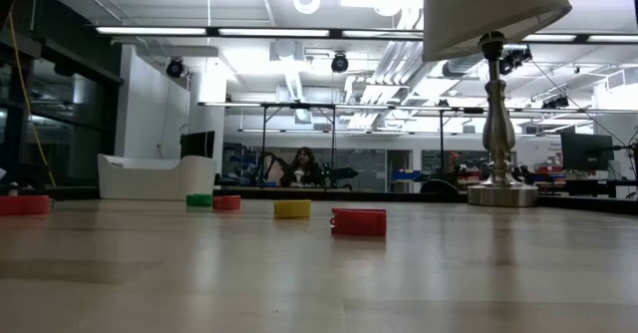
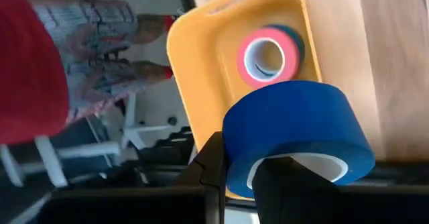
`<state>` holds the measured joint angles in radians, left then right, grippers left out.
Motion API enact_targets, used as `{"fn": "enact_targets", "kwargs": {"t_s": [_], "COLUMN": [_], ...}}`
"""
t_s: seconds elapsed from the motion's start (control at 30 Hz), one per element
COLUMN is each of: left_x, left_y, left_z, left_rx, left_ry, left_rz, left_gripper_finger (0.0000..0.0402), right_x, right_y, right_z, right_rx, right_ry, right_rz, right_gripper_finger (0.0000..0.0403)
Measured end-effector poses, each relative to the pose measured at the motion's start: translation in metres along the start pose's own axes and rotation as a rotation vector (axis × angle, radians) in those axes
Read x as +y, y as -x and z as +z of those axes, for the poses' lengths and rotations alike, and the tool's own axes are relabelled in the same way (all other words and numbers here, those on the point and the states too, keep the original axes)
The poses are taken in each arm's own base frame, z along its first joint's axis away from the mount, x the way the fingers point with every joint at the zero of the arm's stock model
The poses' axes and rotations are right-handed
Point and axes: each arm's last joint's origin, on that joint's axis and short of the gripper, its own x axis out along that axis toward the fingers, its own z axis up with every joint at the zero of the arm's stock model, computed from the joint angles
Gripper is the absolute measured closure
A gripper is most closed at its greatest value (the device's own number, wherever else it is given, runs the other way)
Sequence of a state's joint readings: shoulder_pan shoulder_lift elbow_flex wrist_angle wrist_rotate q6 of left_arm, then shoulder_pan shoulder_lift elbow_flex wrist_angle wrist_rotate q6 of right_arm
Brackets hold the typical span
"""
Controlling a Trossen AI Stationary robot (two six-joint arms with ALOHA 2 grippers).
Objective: Pick and place Stapler, Stapler remover, tape
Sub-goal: Put the dark blue tape into the yellow bin
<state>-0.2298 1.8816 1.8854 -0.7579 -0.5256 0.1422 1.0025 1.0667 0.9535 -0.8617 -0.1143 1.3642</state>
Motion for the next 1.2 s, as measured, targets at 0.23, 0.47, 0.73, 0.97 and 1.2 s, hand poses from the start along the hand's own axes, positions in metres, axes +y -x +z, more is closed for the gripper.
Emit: {"fn": "enact_targets", "kwargs": {"t_s": [0.23,0.47,0.73,0.97,1.2], "left_x": [0.029,0.051,0.068,0.075,0.076], "left_y": [-0.017,-0.025,-0.030,-0.032,-0.030], "left_z": [-0.016,-0.033,-0.048,-0.051,-0.058], "left_rx": [0.120,0.247,0.355,0.367,0.436], "left_ry": [-0.025,-0.107,-0.192,-0.257,-0.297], "left_rz": [-0.048,-0.072,-0.082,-0.093,-0.107], "left_gripper_finger": [0.0236,0.0236,0.0236,0.0236,0.0236], "right_x": [0.009,0.028,0.038,0.036,0.031], "right_y": [-0.016,-0.050,-0.091,-0.112,-0.125], "right_z": [-0.013,-0.016,-0.011,0.008,0.009], "right_rx": [0.044,0.074,0.144,0.092,0.151], "right_ry": [-0.309,-0.563,-0.737,-0.787,-0.805], "right_rz": [-0.019,0.009,-0.030,-0.043,-0.114], "right_gripper_finger": [0.0369,0.0369,0.0364,0.0363,0.0357]}}
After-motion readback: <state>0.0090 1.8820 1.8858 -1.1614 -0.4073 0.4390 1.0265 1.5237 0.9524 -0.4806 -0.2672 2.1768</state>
